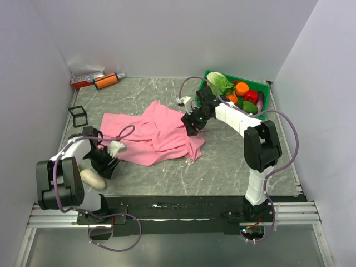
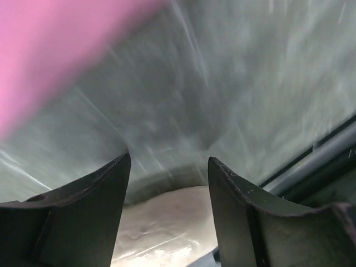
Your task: Remove the brooch from the garment
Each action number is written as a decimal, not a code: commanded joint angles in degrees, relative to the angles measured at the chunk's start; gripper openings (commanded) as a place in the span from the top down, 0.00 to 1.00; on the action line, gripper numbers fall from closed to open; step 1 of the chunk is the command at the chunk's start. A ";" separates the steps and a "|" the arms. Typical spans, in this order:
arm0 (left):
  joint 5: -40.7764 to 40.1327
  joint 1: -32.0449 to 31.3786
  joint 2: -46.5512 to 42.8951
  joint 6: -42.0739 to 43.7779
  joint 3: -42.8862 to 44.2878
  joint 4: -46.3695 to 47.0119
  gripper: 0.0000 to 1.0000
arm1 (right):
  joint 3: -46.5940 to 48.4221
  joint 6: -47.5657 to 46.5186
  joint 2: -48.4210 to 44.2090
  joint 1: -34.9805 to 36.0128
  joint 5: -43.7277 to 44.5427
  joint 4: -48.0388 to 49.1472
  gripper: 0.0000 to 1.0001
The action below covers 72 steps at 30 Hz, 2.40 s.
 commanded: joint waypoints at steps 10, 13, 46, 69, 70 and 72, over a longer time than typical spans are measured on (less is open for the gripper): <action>12.54 2.91 -3.42 -4.25 15.60 7.22 0.04 | 6.35 -1.09 3.12 2.23 0.00 -0.60 0.99; 11.49 2.56 -1.67 1.33 18.08 8.29 0.03 | 6.97 0.14 -1.88 1.88 -2.10 0.43 1.00; -17.43 0.10 23.80 24.17 16.55 7.46 0.99 | 9.69 12.98 -8.74 0.21 0.43 0.97 1.00; 5.79 5.02 -2.00 -25.60 60.82 24.70 0.99 | 28.58 9.99 -14.90 -5.59 22.32 22.58 1.00; 4.99 5.11 -3.67 -26.14 60.97 28.21 0.99 | 30.59 9.47 -15.16 -5.77 22.85 23.03 1.00; 3.41 5.11 -4.04 -28.06 64.73 29.12 0.99 | 32.36 8.68 -15.69 -6.03 23.64 24.52 1.00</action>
